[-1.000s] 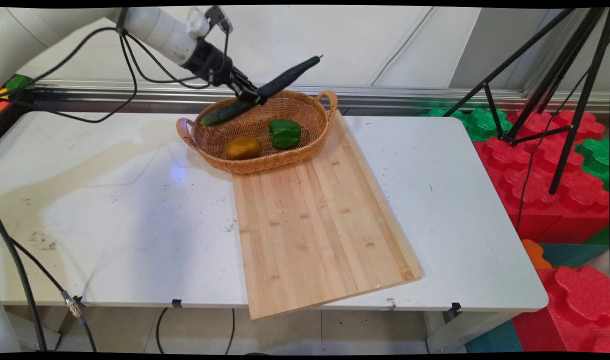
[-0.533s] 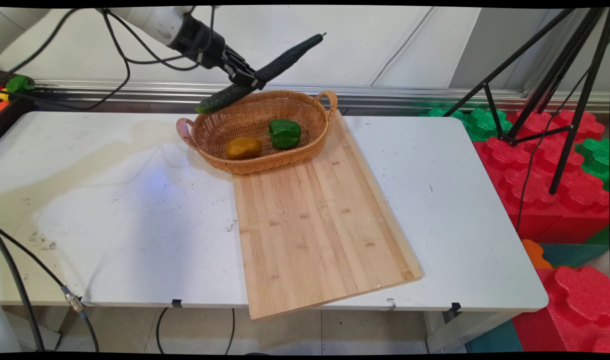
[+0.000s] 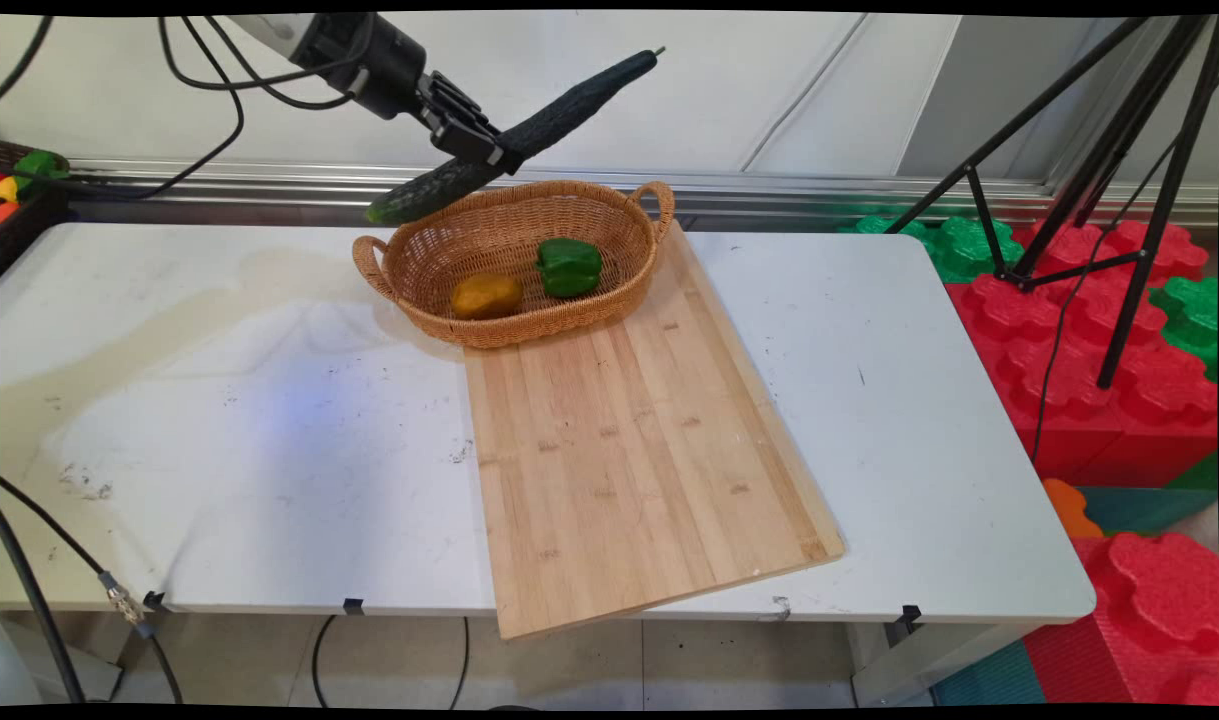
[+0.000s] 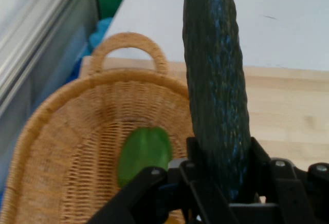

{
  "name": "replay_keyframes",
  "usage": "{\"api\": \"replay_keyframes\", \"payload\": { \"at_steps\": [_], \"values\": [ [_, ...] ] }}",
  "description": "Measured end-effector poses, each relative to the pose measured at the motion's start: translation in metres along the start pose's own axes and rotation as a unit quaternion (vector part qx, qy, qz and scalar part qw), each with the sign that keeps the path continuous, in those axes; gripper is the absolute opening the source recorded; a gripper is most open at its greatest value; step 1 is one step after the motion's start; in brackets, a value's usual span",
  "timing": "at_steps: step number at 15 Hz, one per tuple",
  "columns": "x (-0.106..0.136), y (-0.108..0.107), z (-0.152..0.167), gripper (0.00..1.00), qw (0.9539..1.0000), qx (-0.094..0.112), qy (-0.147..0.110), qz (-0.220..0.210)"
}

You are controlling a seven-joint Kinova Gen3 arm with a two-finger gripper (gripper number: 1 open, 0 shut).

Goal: Place the picked object on the cutting board

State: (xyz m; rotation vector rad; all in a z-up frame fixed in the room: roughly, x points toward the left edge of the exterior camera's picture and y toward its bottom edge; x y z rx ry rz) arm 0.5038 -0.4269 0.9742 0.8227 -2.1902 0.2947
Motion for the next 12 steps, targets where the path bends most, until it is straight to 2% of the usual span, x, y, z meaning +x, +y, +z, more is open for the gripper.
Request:
{"api": "replay_keyframes", "payload": {
  "at_steps": [6, 12],
  "values": [
    [0.005, 0.034, -0.003, 0.0, 0.9991, -0.038, -0.017, 0.006],
    [-0.005, 0.061, 0.025, 0.0, 0.9971, -0.06, -0.045, 0.014]
  ]
}}
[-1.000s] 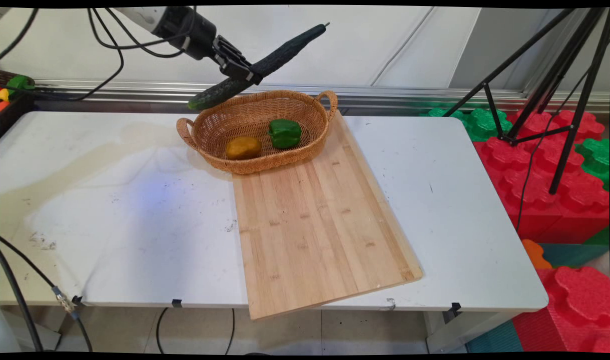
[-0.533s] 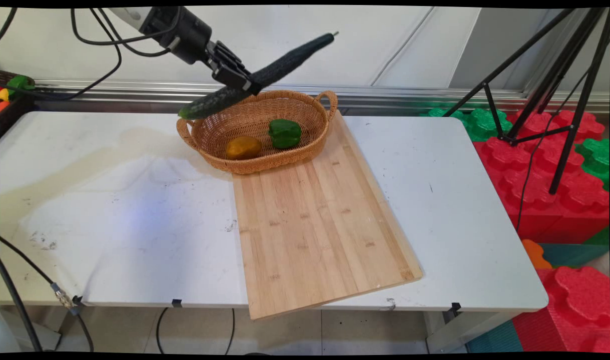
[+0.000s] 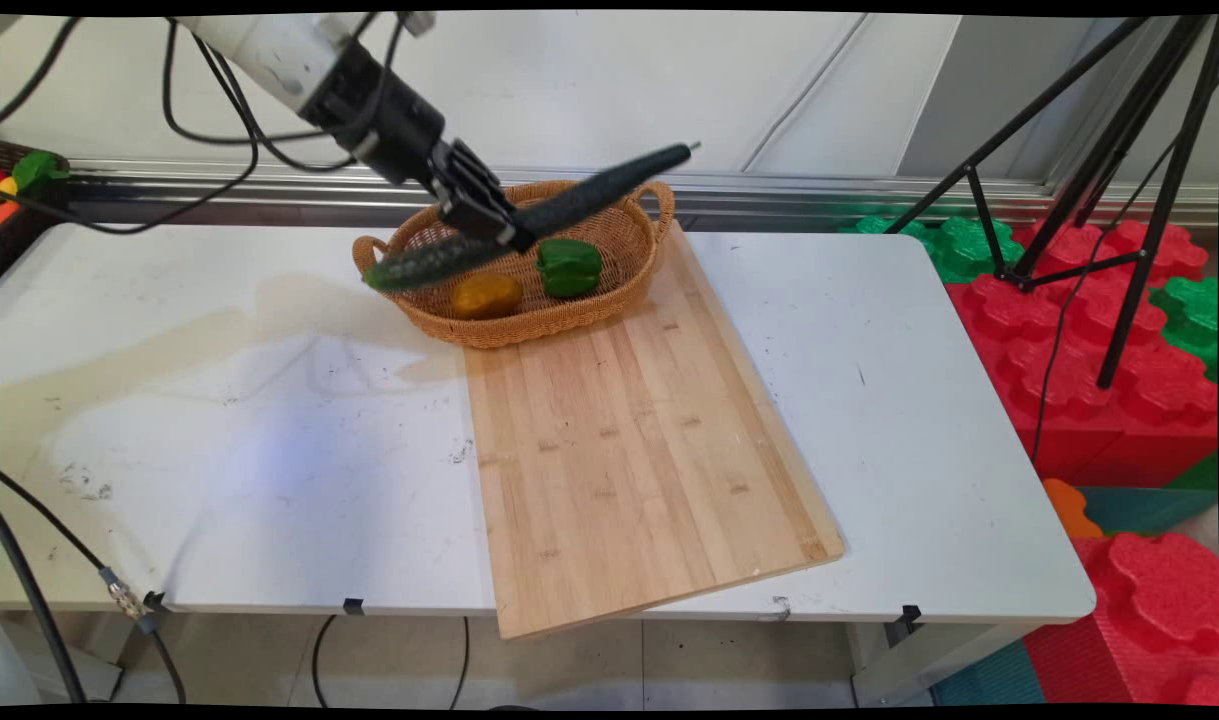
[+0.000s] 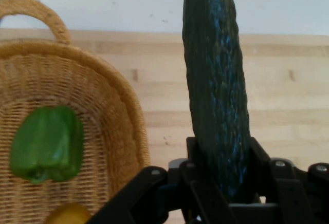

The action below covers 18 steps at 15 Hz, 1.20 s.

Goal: Place the picked object on the cutting board

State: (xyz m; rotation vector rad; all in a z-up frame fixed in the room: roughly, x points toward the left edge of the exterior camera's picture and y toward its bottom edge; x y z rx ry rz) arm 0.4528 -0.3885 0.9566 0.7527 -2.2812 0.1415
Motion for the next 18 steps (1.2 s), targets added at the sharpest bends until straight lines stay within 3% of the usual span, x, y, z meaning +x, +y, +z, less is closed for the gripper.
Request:
{"api": "replay_keyframes", "payload": {
  "at_steps": [6, 18],
  "values": [
    [-0.013, 0.023, 0.06, 0.0, 0.9991, -0.013, -0.04, 0.006],
    [-0.025, 0.058, 0.153, 0.0, 0.9963, -0.014, -0.085, 0.003]
  ]
}}
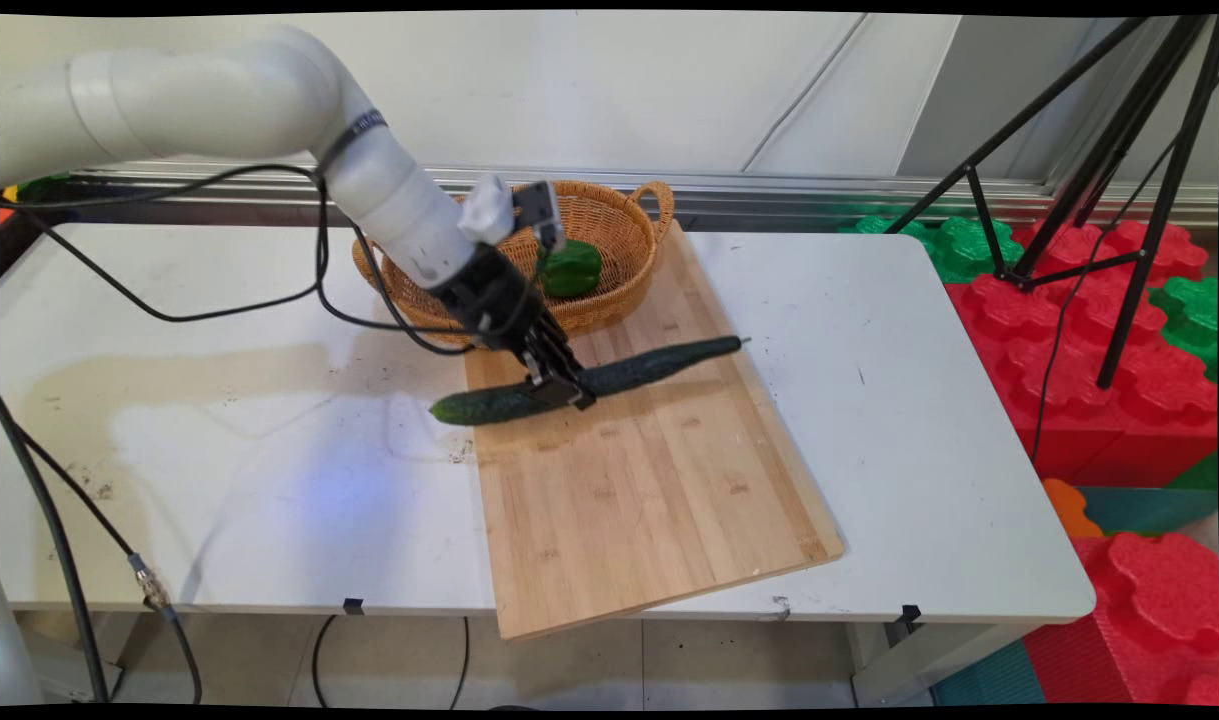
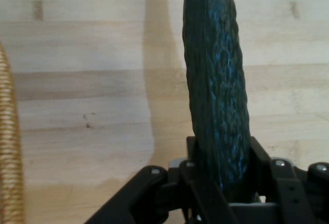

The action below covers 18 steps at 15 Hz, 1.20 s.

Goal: Place the picked object on the cutting board

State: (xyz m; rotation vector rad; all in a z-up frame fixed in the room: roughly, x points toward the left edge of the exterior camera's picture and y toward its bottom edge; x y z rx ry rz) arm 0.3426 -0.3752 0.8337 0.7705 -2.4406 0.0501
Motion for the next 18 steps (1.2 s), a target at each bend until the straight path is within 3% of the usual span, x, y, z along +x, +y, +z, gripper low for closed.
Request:
{"api": "replay_keyframes", "payload": {
  "at_steps": [11, 12, 18],
  "values": [
    [0.01, 0.006, 0.052, 0.0, 0.9996, 0.028, 0.003, 0.004],
    [0.012, 0.006, 0.055, 1.0, 0.9995, 0.03, 0.005, 0.005],
    [0.017, 0.005, 0.062, 1.0, 0.999, 0.042, 0.014, 0.007]
  ]
}}
